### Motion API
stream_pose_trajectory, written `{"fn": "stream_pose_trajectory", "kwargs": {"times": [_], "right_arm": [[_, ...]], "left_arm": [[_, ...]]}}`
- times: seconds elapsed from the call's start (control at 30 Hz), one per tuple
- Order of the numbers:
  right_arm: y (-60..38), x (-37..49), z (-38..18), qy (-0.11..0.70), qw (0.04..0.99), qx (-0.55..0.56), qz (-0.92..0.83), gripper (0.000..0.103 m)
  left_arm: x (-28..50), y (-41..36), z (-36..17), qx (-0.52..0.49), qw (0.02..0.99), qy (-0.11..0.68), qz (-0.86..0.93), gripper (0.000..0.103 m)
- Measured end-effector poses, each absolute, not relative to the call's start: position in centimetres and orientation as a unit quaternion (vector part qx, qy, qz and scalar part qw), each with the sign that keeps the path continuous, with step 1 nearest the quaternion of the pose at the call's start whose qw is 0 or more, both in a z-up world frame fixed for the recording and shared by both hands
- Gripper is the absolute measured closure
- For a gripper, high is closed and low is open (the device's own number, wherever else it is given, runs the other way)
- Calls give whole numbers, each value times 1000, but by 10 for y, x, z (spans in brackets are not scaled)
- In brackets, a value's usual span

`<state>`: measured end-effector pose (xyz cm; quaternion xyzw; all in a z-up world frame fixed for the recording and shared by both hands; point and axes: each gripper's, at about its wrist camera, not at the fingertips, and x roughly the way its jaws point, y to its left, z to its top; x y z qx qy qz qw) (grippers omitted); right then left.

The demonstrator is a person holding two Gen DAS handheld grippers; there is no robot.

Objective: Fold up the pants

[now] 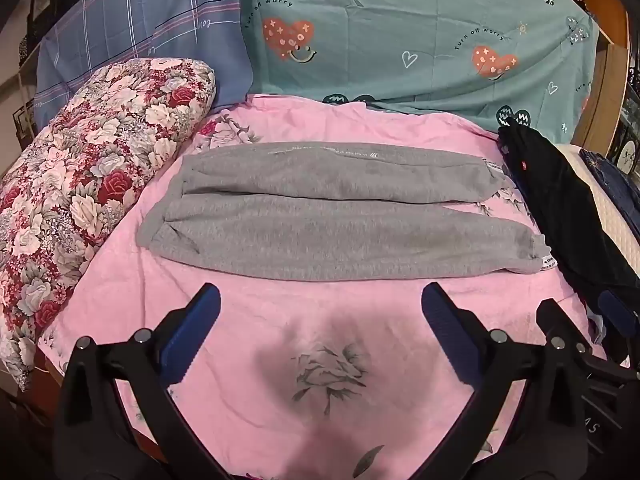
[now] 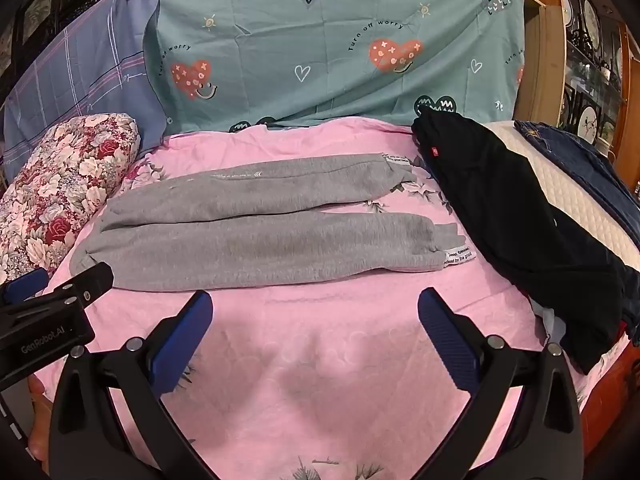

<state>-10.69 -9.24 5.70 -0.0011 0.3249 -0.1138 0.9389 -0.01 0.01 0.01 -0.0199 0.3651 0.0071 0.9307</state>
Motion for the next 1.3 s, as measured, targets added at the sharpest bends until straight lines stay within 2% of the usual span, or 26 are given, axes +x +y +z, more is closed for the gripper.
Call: {"fn": "stream_pose_trajectory", "kwargs": {"times": [1.3], "right_arm": [[-84, -107, 52, 330, 938, 3, -109, 1]], "left_arm": [[-2, -2, -2, -20, 931, 365, 7, 2]]}}
